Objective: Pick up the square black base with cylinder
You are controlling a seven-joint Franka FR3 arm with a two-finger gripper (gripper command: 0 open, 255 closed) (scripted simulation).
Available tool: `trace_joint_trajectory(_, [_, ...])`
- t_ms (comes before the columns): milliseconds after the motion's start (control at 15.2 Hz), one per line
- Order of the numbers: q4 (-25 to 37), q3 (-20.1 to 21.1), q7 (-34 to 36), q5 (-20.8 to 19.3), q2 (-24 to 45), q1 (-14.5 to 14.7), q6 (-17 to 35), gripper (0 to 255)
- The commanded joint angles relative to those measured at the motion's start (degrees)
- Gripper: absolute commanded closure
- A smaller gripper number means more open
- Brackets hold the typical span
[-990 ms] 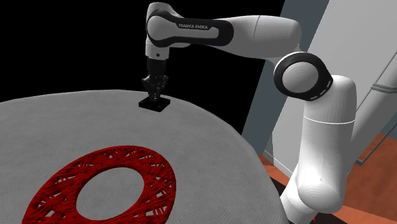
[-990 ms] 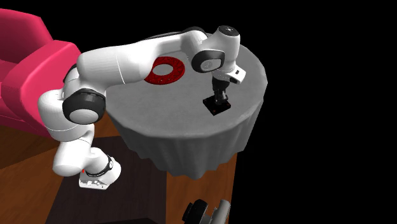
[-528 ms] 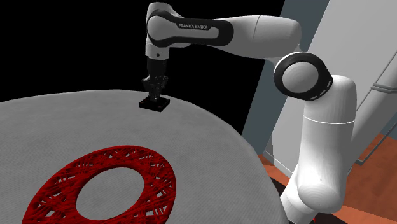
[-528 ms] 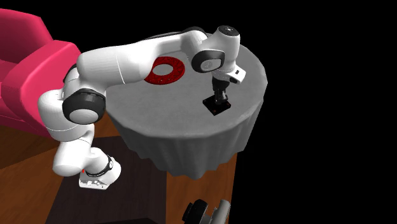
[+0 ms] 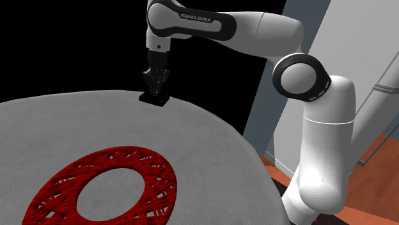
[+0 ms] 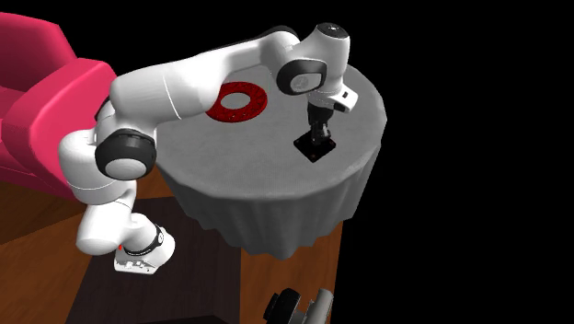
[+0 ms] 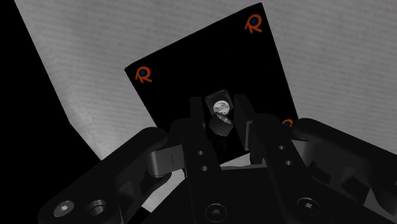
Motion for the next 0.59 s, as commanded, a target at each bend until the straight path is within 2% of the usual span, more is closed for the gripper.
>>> trace_joint_trajectory(0, [3.0, 0.0, 0.1, -0.2, 0.8, 0.2, -2.2, 255])
trace_joint_trajectory(528, [14.2, 0.1, 0.6, -0.8, 4.4, 1.0, -9.9, 255])
